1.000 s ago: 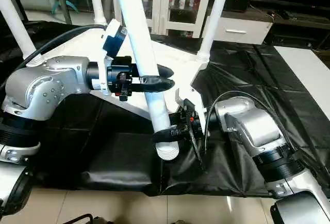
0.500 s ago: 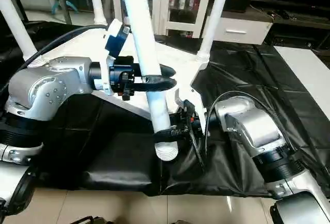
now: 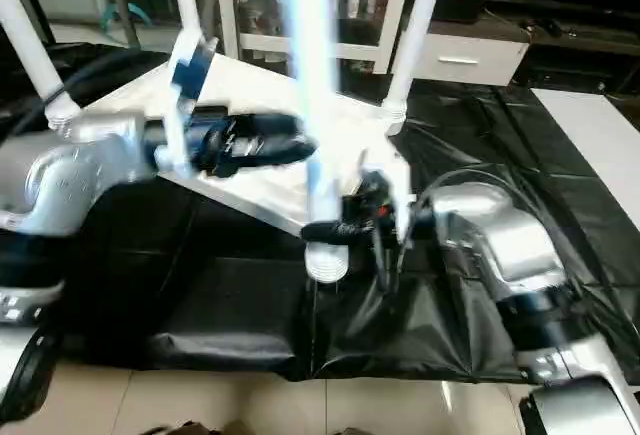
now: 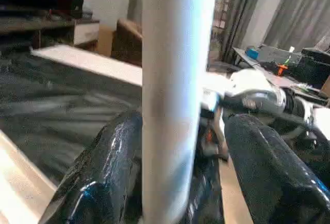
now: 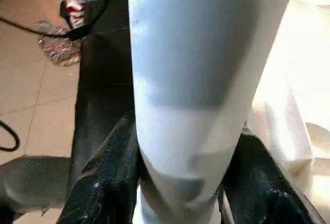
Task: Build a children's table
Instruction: Pick table leg
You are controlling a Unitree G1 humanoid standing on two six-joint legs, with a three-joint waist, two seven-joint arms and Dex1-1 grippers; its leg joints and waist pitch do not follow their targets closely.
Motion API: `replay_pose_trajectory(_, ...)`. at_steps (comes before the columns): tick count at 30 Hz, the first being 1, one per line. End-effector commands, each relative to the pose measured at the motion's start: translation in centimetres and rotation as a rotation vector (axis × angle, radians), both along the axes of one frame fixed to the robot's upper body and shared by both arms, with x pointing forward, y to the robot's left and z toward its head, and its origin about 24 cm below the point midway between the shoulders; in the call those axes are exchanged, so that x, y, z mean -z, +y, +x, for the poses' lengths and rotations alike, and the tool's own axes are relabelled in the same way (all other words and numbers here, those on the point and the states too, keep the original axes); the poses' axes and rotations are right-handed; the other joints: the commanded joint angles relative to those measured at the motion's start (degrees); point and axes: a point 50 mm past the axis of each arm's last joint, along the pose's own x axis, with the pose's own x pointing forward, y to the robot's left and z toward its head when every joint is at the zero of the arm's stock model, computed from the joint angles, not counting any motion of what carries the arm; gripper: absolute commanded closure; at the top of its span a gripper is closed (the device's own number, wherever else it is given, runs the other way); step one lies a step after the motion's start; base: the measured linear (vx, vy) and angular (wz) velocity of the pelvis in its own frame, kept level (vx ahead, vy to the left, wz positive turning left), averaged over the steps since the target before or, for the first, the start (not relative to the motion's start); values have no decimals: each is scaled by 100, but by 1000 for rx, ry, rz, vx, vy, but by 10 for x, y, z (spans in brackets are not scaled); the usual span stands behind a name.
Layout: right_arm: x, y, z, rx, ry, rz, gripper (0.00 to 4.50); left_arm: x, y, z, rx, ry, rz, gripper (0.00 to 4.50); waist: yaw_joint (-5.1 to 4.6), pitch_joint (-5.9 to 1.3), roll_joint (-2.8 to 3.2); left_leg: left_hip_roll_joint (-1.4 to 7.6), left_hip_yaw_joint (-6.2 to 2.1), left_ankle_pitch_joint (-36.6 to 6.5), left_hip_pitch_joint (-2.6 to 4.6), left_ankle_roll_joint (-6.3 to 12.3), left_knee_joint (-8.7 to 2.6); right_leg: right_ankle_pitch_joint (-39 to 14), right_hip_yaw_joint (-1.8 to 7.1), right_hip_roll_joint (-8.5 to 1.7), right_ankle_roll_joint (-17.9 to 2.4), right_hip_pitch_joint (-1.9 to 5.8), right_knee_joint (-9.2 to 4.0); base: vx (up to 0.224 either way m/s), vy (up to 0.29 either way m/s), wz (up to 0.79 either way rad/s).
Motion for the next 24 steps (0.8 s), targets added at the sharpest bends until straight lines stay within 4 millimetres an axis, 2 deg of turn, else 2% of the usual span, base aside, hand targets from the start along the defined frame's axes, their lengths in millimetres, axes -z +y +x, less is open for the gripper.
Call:
replay_pose_trajectory(1,-10,-12,1,66,-46,12,264,0,4,-1,-9,-43,20,148,-19,-447,114,82,-42,-1003,149,-111,-435,-551,131,-148,-1593,321,-290,0,0,0)
replay_pose_trajectory(2,-10,-12,1,66,-46,12,264,0,4,-1,-9,-43,20,148,-6,-451,120,86,-40,-1046,163,-124,-433,-586,133,-156,-1592,318,-288,0,0,0)
replay_pose_trajectory(3,-11,-17,2,116,-63,3,264,5,9,-1,-38,-46,31,148,-3,-448,156,82,-44,-1071,168,-135,-432,-614,132,-155,-1593,313,-288,0,0,0)
replay_pose_trajectory(5,-13,-28,4,237,-119,-17,264,15,17,4,-153,-80,91,148,-22,-424,101,92,-47,-1126,148,-158,-451,-801,142,-157,-1477,323,-330,0,0,0)
replay_pose_trajectory(7,-14,-34,9,426,-193,-9,264,28,21,15,-381,-120,116,148,-25,-436,97,83,-44,-1018,140,-177,-434,-889,148,-169,-1372,322,-326,0,0,0)
replay_pose_trajectory(8,-12,-36,10,524,-221,-1,264,35,21,20,-503,-133,107,148,-21,-431,114,98,-37,-1008,140,-194,-437,-909,158,-173,-1341,304,-340,0,0,0)
replay_pose_trajectory(9,-11,-37,11,590,-234,3,264,40,21,24,-588,-140,95,148,-49,-430,86,76,-36,-1029,121,-211,-425,-1011,148,-160,-1260,298,-365,0,0,0)
replay_pose_trajectory(10,-9,-38,11,630,-239,4,264,42,21,25,-641,-143,87,148,-40,-445,83,79,-47,-1033,129,-220,-430,-1086,142,-169,-1219,316,-368,0,0,0)
replay_pose_trajectory(11,-7,-39,11,739,-255,20,264,55,17,26,-717,-141,108,148,-48,-452,106,78,-50,-1025,130,-214,-434,-1142,148,-168,-1159,306,-379,0,0,0)
replay_pose_trajectory(13,-2,-41,13,836,-262,6,264,67,10,27,-727,-178,159,148,-67,-450,105,67,-51,-1098,132,-215,-452,-1265,142,-147,-1037,282,-409,0,0,0)
replay_pose_trajectory(14,-2,-42,14,872,-341,-13,264,77,1,28,-683,-203,207,148,-83,-454,137,58,-64,-1115,128,-238,-457,-1289,137,-142,-973,280,-408,0,0,0)
replay_pose_trajectory(15,-1,-42,14,871,-339,-11,264,80,-1,29,-671,-214,237,148,-76,-455,130,56,-60,-1133,133,-236,-456,-1346,137,-149,-914,254,-450,0,0,0)
replay_pose_trajectory(16,-1,-41,14,870,-337,-10,264,82,-3,30,-663,-220,258,148,-107,-457,151,40,-60,-1194,136,-252,-457,-1301,135,-125,-876,263,-439,0,0,0)
replay_pose_trajectory(18,-2,-39,11,862,-316,18,264,88,-7,32,-643,-232,301,148,-122,-456,206,41,-72,-1193,114,-199,-463,-1077,142,-134,-953,292,-403,0,0,0)
replay_pose_trajectory(19,-4,-37,8,861,-313,44,264,89,-8,32,-649,-235,287,148,-134,-459,211,43,-67,-1185,114,-179,-457,-1018,143,-135,-986,289,-403,0,0,0)
replay_pose_trajectory(20,-7,-36,5,868,-320,68,264,91,-6,34,-694,-237,275,148,-139,-466,236,43,-64,-1101,111,-104,-448,-843,147,-137,-1054,301,-398,0,0,0)
replay_pose_trajectory(22,-7,-35,1,899,-334,78,264,94,3,38,-804,-252,289,148,-154,-482,202,48,-68,-958,90,-7,-442,-612,140,-139,-1144,333,-373,0,0,0)
replay_pose_trajectory(24,-7,-35,-1,925,-348,80,264,97,7,38,-860,-268,288,148,-165,-470,217,48,-67,-885,76,61,-440,-606,139,-143,-1160,341,-377,0,0,0)
